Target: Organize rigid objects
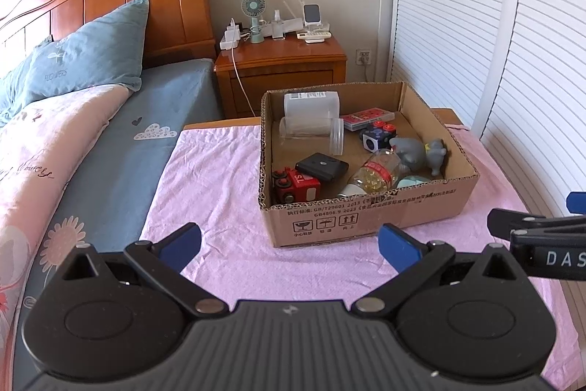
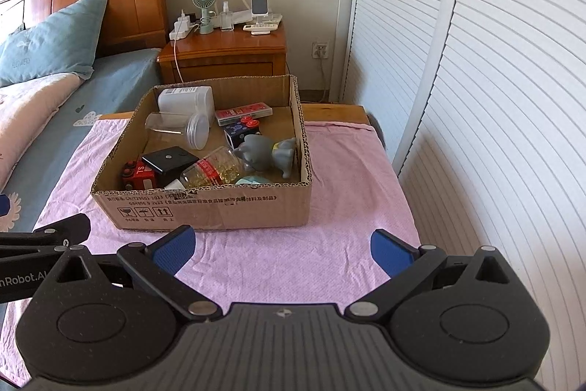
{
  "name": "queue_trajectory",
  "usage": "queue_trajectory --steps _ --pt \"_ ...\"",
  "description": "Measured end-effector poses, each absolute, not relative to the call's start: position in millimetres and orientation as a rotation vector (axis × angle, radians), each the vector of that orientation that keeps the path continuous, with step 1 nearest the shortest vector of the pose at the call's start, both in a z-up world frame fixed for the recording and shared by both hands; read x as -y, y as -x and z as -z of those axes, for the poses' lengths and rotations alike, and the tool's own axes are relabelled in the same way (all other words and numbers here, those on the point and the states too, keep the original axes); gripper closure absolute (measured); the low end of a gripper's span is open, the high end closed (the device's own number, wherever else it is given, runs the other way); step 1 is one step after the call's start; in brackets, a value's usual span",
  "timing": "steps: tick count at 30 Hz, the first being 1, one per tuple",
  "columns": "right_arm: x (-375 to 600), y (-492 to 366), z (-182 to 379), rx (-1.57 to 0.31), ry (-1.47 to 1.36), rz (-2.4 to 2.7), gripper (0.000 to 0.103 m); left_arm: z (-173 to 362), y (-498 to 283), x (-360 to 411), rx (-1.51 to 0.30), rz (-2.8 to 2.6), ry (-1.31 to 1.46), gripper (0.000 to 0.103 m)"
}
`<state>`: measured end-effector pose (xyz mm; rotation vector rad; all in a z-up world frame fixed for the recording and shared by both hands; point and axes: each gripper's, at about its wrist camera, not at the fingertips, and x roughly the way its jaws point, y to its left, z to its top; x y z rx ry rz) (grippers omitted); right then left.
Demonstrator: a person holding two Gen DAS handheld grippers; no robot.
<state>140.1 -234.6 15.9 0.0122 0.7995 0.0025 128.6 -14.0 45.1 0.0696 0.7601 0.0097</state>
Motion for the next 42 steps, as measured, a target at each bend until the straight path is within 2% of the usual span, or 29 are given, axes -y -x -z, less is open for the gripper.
queue_trajectory --steps 42 --pt "234.2 -137.8 -15.2 -0.793 -0.009 -0.002 0.000 -46.3 -127.2 17.4 -0.763 -0.015 -0.067 0.001"
